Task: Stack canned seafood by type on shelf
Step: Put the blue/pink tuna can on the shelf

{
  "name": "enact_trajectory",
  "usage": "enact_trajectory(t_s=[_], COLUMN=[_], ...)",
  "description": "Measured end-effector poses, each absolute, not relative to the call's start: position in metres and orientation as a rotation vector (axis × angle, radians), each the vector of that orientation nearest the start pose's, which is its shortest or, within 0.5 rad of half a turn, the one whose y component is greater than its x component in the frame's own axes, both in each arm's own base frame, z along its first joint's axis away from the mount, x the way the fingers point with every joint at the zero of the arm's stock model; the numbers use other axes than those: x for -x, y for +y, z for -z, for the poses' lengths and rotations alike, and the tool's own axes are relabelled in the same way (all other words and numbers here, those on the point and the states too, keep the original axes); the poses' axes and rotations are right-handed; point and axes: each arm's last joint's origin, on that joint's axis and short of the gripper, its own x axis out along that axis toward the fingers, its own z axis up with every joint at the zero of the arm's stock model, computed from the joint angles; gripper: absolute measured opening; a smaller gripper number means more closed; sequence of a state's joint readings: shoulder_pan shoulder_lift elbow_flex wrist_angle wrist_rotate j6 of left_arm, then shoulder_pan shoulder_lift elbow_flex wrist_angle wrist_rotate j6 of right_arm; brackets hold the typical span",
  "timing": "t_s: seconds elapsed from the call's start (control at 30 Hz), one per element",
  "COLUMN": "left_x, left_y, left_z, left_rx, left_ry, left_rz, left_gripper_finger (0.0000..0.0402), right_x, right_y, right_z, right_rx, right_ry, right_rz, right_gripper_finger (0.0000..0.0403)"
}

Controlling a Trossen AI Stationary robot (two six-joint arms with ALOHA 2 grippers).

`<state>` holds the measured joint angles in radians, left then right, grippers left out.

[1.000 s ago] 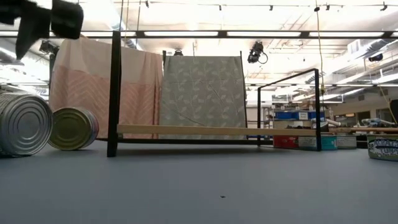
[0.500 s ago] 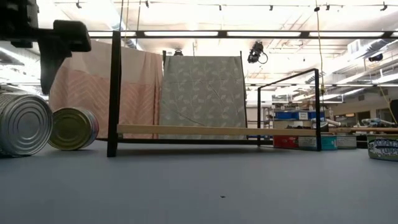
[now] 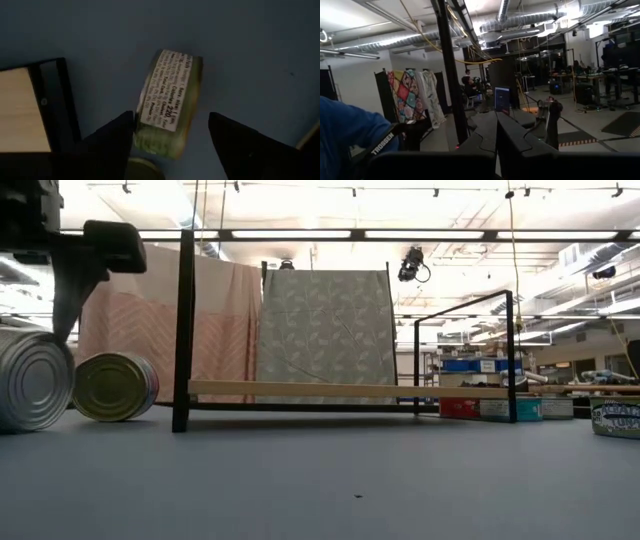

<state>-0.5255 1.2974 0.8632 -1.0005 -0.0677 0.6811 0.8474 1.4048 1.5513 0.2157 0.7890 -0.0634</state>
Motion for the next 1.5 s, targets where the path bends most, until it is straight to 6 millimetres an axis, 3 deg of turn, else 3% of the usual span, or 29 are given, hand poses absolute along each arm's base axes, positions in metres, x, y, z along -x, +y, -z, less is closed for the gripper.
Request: enact_trajectory(t_s=[0.4,0.6,0.83,1.1,1.5], left_x=[-0.185,-0.185,-0.183,-0.200,-0.241], left_y=[-0.105,-0.105,-0.103,-0.106,-0.104], left_z=[-0.180,-0.179,-0.182,-0.224,-0.340], left_rx=[-0.956,-0.949,-0.930,-0.783,-0.324], left_ry=[1.361,1.375,1.439,1.421,1.031], left_rz=[0.877,0.865,0.808,0.606,0.306], left_gripper_finger=[0.0184,0.0130,0.0130,0.0130,0.0130], right_x=[-0.209,-0.209,-0.209,-0.209,-0.205], right_y=[0.206,0.206,0.206,0.206,0.208], right_z=[-0.490,-0.490,-0.490,-0.490,-0.485], right_rx=[-0.209,-0.206,-0.191,-0.178,-0.079], right_ry=[-0.250,-0.253,-0.253,-0.255,-0.190], right_rz=[-0.059,-0.075,-0.074,-0.078,0.068], right_gripper_finger=[0.0014,0.0019,0.0014,0.0016,0.0011])
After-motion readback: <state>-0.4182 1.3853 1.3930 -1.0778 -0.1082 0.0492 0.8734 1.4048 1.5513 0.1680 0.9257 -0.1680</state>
